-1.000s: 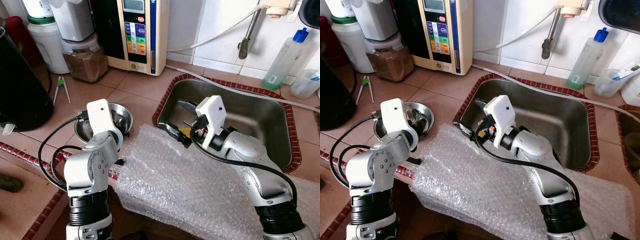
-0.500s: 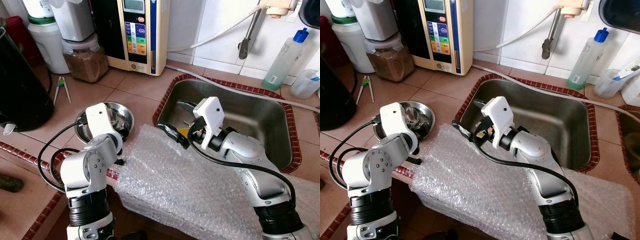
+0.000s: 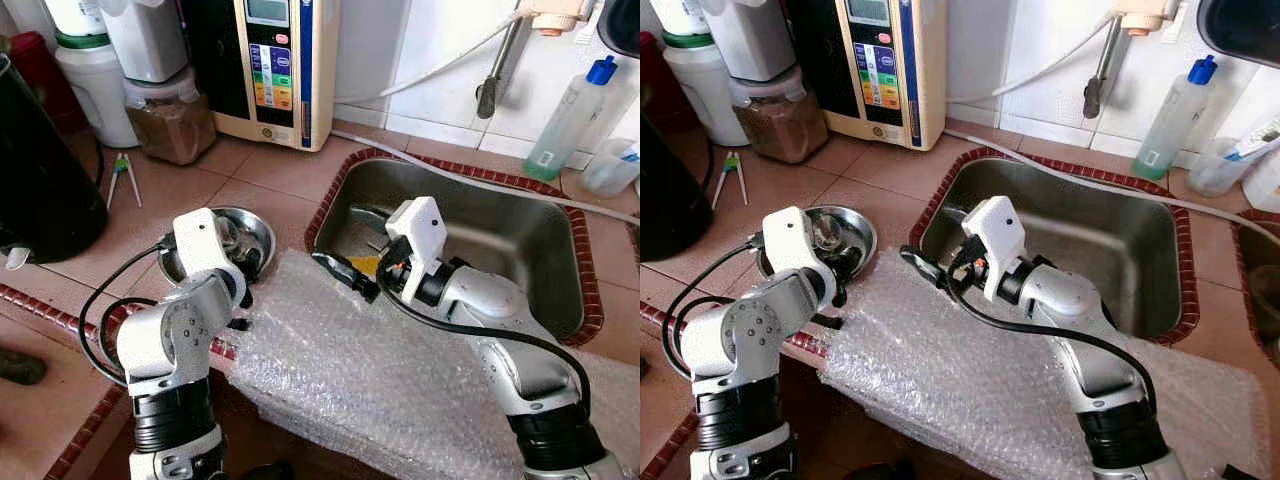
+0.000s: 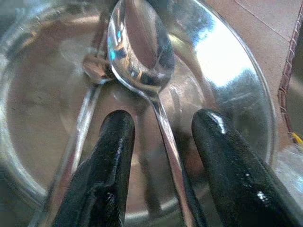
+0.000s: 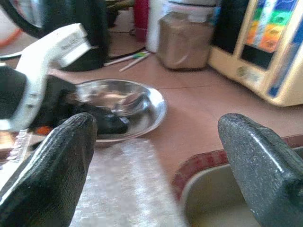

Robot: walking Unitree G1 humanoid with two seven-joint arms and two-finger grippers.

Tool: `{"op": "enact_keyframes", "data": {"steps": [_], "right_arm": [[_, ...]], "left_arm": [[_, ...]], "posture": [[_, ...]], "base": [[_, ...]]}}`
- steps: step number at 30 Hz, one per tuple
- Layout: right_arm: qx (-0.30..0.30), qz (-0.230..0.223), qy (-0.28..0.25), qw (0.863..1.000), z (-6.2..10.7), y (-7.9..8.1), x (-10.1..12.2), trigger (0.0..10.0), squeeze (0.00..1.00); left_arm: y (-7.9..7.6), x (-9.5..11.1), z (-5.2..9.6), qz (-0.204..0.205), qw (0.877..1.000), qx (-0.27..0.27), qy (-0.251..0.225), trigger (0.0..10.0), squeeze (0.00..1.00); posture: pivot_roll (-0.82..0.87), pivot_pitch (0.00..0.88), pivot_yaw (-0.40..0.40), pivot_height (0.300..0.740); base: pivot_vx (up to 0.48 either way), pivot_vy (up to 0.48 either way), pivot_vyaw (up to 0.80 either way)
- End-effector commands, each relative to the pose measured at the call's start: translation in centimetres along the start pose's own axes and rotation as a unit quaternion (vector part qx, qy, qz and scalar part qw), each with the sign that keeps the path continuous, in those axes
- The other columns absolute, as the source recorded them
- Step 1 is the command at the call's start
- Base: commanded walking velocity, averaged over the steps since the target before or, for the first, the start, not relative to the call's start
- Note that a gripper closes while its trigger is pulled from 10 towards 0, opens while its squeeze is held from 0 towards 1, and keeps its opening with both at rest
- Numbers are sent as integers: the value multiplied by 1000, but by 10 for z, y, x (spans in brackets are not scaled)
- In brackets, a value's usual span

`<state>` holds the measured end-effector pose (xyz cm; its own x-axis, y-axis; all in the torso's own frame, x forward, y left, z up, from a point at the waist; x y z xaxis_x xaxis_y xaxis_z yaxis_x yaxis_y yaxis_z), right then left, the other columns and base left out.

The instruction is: Kitchen organization

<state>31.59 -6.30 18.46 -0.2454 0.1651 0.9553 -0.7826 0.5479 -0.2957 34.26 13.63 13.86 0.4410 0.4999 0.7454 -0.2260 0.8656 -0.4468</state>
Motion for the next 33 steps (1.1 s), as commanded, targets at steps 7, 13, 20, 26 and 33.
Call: {"op": "enact_keyframes", "data": {"steps": [7,13,20,26,33], "right_arm": [[41,-24,-2,999,6,10,1,10000,0],[56,-39,13,998,9,13,-7,10000,0],[55,-41,22,997,11,14,-12,10000,0],[49,-35,28,998,10,12,-14,10000,0],[42,-25,29,998,9,7,-14,10000,0]], "left_arm": [[6,-2,-6,-34,999,-1,-4,0,0],[4,-3,-5,-49,998,-31,-7,0,0],[1,1,-4,-58,997,-39,-25,0,0],[1,4,-3,-71,996,-34,-51,0,0],[1,20,-3,-90,990,-36,-98,0,0]], "posture": [[-38,65,9,740],[-39,68,7,740],[-40,64,6,740],[-40,58,-1,740],[-35,50,-5,740]], "base": [[0,0,0],[0,0,0],[0,0,0],[0,0,0],[0,0,0]]}}
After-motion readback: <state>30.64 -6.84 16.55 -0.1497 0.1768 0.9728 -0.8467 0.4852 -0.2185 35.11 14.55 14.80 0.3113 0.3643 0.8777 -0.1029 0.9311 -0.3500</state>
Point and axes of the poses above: a point about 5 cm out from each wrist's last joint towards the gripper, its own z axis pointing back from the gripper into the wrist, its own x axis along the axis of the wrist's last joint, y = z × x, the point moved 4 cm from there along -z, pointing out of the wrist towards the gripper, and after that the axes turned 11 degrees about z, right-handed, at the moved point
